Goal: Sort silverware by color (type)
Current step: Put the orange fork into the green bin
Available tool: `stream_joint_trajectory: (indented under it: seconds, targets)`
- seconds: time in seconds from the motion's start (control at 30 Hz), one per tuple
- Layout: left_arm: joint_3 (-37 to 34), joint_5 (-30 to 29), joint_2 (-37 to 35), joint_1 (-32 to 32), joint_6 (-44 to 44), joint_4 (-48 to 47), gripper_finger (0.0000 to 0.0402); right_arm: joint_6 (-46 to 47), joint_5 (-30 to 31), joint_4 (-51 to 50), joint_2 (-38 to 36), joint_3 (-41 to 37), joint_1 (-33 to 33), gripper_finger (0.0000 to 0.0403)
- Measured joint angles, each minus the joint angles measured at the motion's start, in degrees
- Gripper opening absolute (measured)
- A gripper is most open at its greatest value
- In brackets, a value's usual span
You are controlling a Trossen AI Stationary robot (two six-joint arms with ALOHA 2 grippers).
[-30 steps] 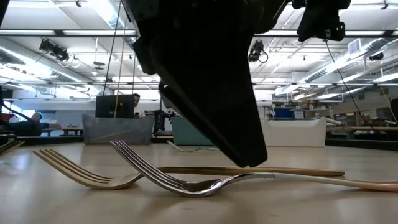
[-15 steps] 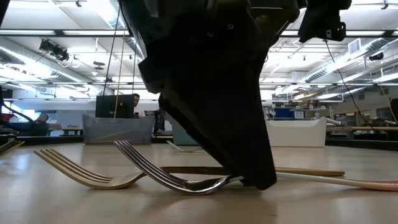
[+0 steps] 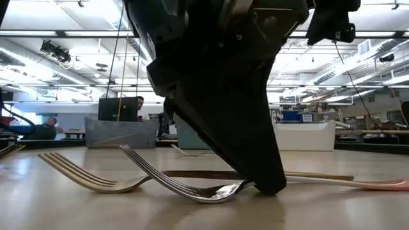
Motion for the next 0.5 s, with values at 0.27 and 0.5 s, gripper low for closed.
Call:
stream_joint_trajectory:
  seconds: [0.27, 0.5]
  targets:
    - [-0.1, 0.8, -4.0, -0.4, 2.0, -1.1, 0.0018, -0.1, 0.0, -0.1, 0.0, 0.0, 0.0, 0.0077]
    - [-0.2, -1.1, -8.3, 1.0, 5.3, -6.0, 0.0018, -1.6, 0.1, -0.5, 0.0, 0.0, 0.0, 0.0077]
